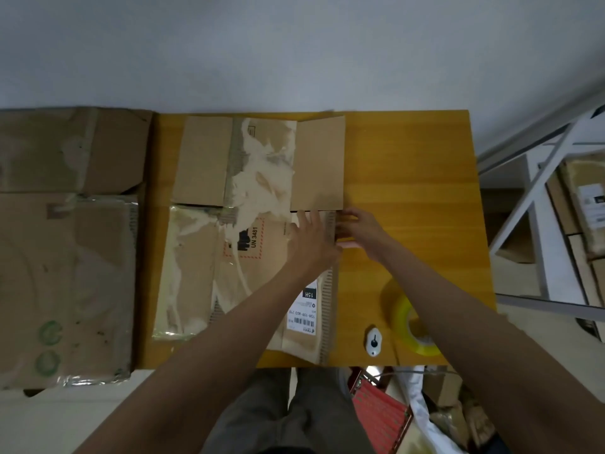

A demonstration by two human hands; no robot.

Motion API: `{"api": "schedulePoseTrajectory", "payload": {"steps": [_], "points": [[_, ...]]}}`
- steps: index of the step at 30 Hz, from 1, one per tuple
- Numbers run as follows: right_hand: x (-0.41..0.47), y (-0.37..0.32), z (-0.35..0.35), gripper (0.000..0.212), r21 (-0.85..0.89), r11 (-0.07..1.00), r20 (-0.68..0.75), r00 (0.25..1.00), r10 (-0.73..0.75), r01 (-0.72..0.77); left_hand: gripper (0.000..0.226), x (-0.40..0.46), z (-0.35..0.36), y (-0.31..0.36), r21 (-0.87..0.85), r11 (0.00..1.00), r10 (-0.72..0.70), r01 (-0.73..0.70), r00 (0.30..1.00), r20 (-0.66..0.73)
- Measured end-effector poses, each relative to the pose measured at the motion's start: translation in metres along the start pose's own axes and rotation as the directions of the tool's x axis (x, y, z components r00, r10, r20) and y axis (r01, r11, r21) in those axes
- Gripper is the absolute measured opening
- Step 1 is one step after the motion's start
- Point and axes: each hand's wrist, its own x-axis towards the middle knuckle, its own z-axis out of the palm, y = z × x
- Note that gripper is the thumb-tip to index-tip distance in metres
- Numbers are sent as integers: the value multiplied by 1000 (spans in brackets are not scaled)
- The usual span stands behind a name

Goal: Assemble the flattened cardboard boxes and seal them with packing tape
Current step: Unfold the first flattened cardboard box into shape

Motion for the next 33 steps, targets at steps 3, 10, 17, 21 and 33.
{"api": "schedulePoseTrajectory", "payload": {"steps": [3, 10, 17, 21, 33], "points": [[1, -6, 8, 30, -88, 995, -19, 999, -37, 35, 62, -7, -5, 2, -90, 995, -31, 30, 999, -11], [0, -21, 33, 23, -452, 867, 3, 972, -234, 210, 57, -21, -12, 3, 61, 996, -62, 66, 996, -61], [-34, -57, 36, 36, -422, 877, -26, 964, -264, 228, 61, -47, -79, 3, 28, 998, -55, 58, 993, -107], [-59, -96, 31, 49, -425, 862, -79, 938, -338, 275, 62, -78, -160, -8, -129, 992, -40, 16, 981, -187], [-193, -196, 32, 25, -633, 653, -107, 788, -607, 417, 41, -125, -378, -85, -128, 991, -17, -43, 901, -434]]}}
